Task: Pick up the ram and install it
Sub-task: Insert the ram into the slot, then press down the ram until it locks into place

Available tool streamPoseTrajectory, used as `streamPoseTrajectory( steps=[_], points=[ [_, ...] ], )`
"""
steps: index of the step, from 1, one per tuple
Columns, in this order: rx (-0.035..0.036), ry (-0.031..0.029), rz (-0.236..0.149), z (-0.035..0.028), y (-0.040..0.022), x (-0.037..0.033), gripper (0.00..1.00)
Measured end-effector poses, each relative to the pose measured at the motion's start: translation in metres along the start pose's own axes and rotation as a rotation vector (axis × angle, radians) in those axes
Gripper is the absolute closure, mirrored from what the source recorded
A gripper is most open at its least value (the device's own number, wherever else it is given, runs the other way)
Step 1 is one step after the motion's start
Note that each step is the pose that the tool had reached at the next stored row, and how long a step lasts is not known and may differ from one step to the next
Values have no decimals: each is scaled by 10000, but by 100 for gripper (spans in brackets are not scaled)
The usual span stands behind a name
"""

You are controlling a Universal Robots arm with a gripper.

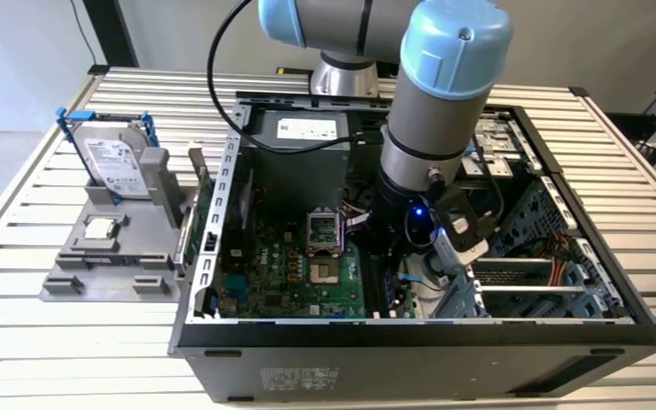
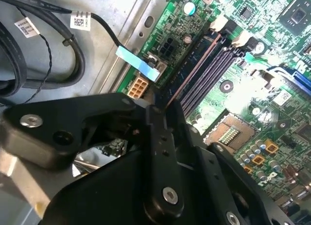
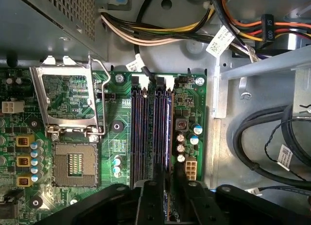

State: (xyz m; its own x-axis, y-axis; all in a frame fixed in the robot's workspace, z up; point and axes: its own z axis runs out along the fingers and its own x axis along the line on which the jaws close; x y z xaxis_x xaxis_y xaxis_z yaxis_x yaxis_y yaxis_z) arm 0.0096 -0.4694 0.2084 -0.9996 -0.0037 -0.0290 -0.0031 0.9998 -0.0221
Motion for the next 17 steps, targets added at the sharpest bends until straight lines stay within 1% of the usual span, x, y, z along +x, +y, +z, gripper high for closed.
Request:
streamPoseTrajectory(
  steps=[1,3,15,17],
  points=[
    [-4,0,19,-32,-1,-1,0],
    [-5,1,44,-120,-2,-3,0],
    [-5,2,43,-669,-15,-19,0],
    [-4,2,43,-752,-17,-21,0]
  ],
)
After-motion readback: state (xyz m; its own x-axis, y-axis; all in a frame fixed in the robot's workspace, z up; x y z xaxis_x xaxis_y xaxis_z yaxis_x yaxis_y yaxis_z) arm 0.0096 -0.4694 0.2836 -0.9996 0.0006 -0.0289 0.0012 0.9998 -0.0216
